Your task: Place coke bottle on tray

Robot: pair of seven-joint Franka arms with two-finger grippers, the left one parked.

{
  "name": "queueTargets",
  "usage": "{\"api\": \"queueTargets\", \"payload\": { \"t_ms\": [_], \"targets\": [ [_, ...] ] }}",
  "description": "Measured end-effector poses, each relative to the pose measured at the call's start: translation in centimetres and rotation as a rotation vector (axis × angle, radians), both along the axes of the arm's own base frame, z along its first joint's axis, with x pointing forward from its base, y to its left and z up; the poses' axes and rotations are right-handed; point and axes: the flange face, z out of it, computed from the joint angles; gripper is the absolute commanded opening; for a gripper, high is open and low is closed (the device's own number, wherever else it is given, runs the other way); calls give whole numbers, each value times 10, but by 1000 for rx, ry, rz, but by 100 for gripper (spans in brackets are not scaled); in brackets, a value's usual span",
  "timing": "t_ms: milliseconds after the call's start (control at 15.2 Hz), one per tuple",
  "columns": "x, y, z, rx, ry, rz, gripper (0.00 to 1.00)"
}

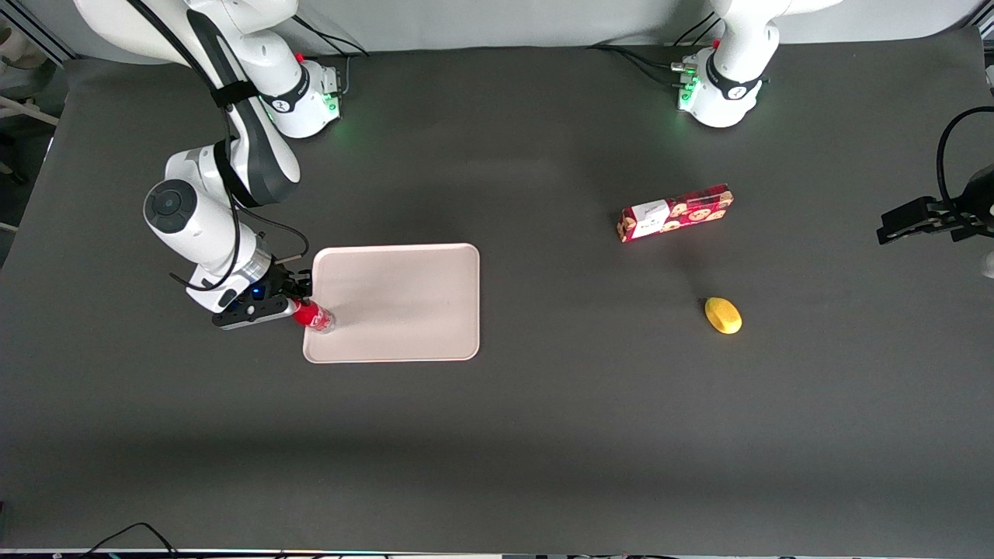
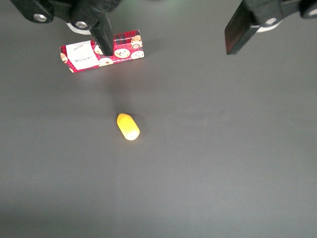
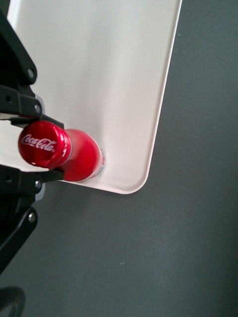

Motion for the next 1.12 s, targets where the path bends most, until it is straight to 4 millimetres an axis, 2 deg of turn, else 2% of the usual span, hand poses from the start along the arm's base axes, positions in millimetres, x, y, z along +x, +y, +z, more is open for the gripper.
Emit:
{"api": "queueTargets", "payload": {
  "t_ms": [658,789,921,1053,1118],
  "targets": [
    [2,1,1,1,-3,-10,100],
    [7,3,9,4,-15,-10,100],
    [19,6,33,2,4,-8,100],
    [34,3,79,-5,63,-16,100],
    [41,-4,109,-8,92,-28,100]
  ]
}}
